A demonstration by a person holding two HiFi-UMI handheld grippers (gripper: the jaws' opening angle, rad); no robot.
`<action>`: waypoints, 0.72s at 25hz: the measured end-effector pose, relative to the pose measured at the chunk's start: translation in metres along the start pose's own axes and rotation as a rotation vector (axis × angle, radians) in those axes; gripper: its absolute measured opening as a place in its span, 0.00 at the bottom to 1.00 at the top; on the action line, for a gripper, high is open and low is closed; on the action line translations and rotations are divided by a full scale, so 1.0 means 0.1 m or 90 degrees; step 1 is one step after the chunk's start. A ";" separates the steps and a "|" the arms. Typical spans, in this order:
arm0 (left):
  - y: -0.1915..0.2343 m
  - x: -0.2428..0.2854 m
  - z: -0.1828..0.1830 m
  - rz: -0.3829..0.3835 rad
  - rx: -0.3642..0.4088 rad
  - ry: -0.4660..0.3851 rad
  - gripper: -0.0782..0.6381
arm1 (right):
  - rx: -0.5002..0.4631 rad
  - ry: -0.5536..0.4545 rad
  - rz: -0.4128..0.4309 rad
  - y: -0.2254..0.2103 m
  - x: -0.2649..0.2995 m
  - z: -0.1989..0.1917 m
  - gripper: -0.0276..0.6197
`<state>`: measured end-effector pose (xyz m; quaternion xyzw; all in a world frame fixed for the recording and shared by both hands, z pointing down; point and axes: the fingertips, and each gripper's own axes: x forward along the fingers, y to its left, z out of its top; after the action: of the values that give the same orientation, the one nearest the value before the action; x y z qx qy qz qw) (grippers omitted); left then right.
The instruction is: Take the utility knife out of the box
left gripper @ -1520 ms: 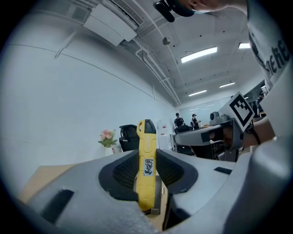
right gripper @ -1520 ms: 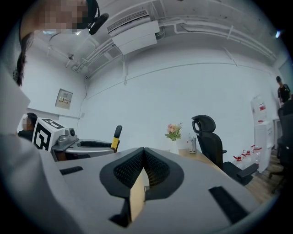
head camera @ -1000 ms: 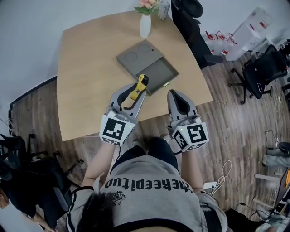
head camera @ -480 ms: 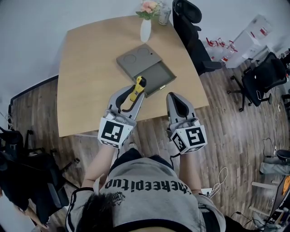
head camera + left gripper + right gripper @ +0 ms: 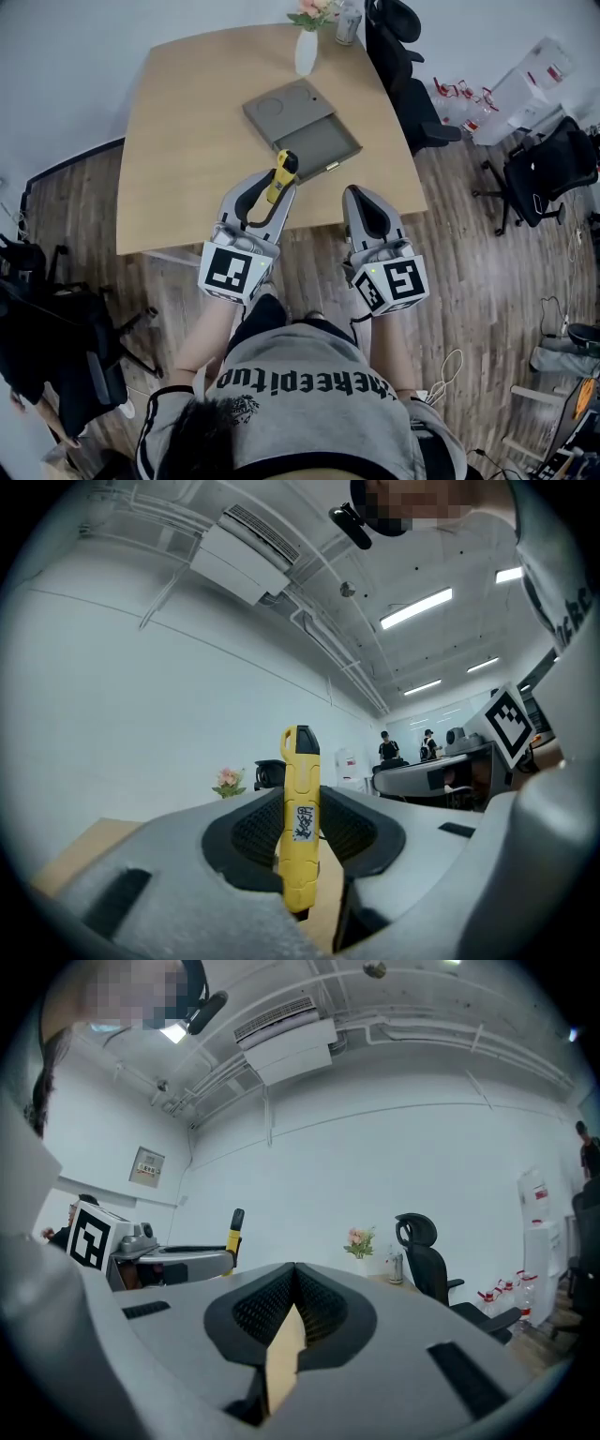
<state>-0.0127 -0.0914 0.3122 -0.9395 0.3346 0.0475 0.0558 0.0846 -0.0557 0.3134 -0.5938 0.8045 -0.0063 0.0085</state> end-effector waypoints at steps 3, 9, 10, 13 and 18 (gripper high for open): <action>-0.10 -0.07 0.06 0.013 0.003 -0.008 0.29 | 0.001 -0.002 0.009 0.01 -0.12 0.01 0.05; -0.29 -0.20 0.13 0.039 0.007 -0.012 0.29 | -0.006 -0.004 0.035 0.04 -0.31 0.06 0.05; -0.33 -0.23 0.14 0.043 0.008 -0.013 0.29 | -0.005 -0.005 0.038 0.04 -0.34 0.06 0.05; -0.43 -0.32 0.16 0.053 0.009 -0.014 0.29 | -0.004 -0.006 0.047 0.07 -0.44 0.05 0.05; -0.59 -0.43 0.20 0.065 0.015 -0.016 0.29 | -0.010 -0.008 0.068 0.12 -0.59 0.05 0.05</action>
<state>-0.0093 -0.0165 0.3025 -0.9199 0.3818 0.0583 0.0683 0.0904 0.0047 0.3087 -0.5504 0.8348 0.0043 0.0093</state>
